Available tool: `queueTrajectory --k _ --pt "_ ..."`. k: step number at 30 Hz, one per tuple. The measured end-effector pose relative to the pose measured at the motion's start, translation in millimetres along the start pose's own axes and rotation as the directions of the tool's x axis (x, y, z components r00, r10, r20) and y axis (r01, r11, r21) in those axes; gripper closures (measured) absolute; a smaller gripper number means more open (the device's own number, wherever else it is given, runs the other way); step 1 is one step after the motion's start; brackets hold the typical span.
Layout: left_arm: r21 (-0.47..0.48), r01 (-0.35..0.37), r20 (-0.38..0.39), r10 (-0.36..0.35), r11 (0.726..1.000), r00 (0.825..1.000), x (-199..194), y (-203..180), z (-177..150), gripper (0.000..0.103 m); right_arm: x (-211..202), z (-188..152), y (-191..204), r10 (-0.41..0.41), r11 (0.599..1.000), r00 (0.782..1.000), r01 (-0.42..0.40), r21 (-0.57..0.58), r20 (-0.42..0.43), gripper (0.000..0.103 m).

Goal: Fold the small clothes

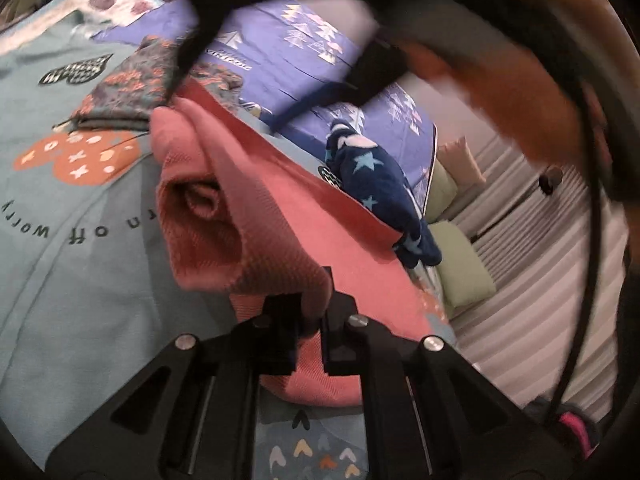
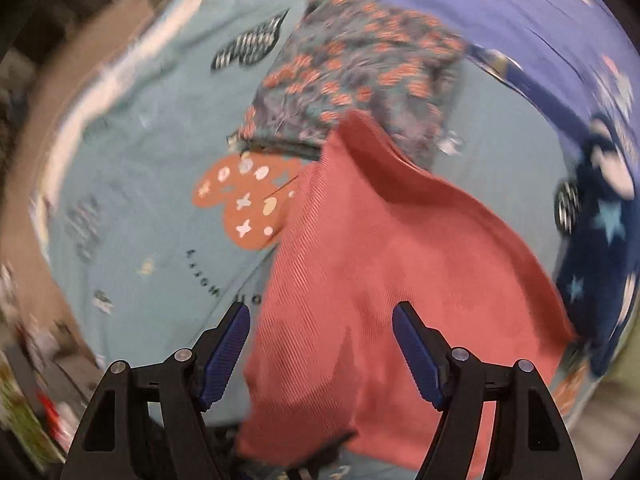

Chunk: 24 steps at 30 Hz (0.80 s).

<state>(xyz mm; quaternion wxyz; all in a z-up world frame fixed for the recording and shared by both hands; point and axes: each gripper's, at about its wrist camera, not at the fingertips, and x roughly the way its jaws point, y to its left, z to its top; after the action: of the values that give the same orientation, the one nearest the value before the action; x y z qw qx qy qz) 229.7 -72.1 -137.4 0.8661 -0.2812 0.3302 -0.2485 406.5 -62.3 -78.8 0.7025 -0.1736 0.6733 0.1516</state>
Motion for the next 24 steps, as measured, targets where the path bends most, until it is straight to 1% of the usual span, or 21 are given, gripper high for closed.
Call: queueTrajectory --k 1,3,4,5,6,7,8,9,11,13,15,17,18,19,20,21,23,24 --pt "0.019 -0.003 -0.004 0.003 1.0 1.0 3 -2 0 0.095 7 9 11 -0.031 0.999 0.999 0.031 -0.027 -0.015 0.028" --pt "0.032 0.002 -0.011 -0.002 0.999 1.0 5 -4 -1 0.095 18 22 28 -0.061 0.996 0.997 0.058 -0.068 -0.052 0.028" --pt "0.038 0.004 -0.011 -0.004 0.999 1.0 5 -5 -1 0.095 24 27 40 -0.093 0.991 0.993 0.085 -0.105 -0.072 0.028" --pt "0.044 0.003 -0.009 -0.002 0.999 1.0 5 -5 0 0.095 31 30 52 -0.143 0.979 0.986 0.129 -0.16 -0.081 0.027" --pt "0.05 0.002 -0.008 -0.002 0.999 1.0 4 -5 0 0.095 38 32 65 -0.209 0.955 0.975 0.186 -0.231 -0.077 0.027" --pt "0.052 0.003 -0.003 -0.003 0.999 1.0 3 -4 0 0.095 48 33 77 -0.294 0.916 0.953 0.259 -0.306 -0.074 0.027" --pt "0.053 0.002 0.0 -0.002 0.999 1.0 2 -3 0 0.095 58 33 83 -0.363 0.883 0.928 0.314 -0.349 -0.084 0.027" --pt "0.055 0.001 0.0 -0.001 0.998 1.0 0 -4 -2 0.095 66 32 85 -0.409 0.862 0.907 0.347 -0.369 -0.103 0.027" --pt "0.058 -0.004 0.002 0.004 0.998 1.0 -1 -5 -3 0.095 79 30 87 -0.479 0.833 0.866 0.399 -0.383 -0.14 0.027" --pt "0.058 -0.005 0.006 0.004 0.998 1.0 -2 -6 -4 0.095 89 25 92 -0.553 0.784 0.822 0.456 -0.42 -0.139 0.027" --pt "0.059 -0.008 0.008 0.008 0.998 1.0 -3 -8 -6 0.095 96 19 97 -0.598 0.752 0.788 0.488 -0.443 -0.147 0.027" --pt "0.057 -0.01 0.012 0.01 0.998 1.0 -5 -8 -6 0.095 106 16 102 -0.664 0.697 0.734 0.538 -0.474 -0.143 0.027" --pt "0.055 -0.011 0.014 0.011 0.998 1.0 -6 -8 -5 0.095 111 14 105 -0.701 0.656 0.703 0.567 -0.498 -0.122 0.027" --pt "0.052 -0.012 0.015 0.011 0.999 1.0 -7 -7 -5 0.095 116 12 109 -0.74 0.607 0.666 0.599 -0.522 -0.097 0.027" --pt "0.05 -0.012 0.015 0.011 0.999 1.0 -7 -7 -5 0.095 122 9 110 -0.759 0.581 0.645 0.612 -0.536 -0.087 0.027" --pt "0.049 -0.012 0.016 0.012 0.999 1.0 -9 -7 -5 0.095 126 9 111 -0.767 0.573 0.636 0.613 -0.544 -0.092 0.027" --pt "0.049 -0.018 0.019 0.017 0.999 1.0 -9 -8 -3 0.095 135 5 111 -0.779 0.569 0.617 0.615 -0.546 -0.117 0.03" --pt "0.051 -0.022 0.022 0.021 0.998 1.0 -9 -8 -4 0.095 140 3 109 -0.794 0.557 0.594 0.629 -0.542 -0.128 0.041"
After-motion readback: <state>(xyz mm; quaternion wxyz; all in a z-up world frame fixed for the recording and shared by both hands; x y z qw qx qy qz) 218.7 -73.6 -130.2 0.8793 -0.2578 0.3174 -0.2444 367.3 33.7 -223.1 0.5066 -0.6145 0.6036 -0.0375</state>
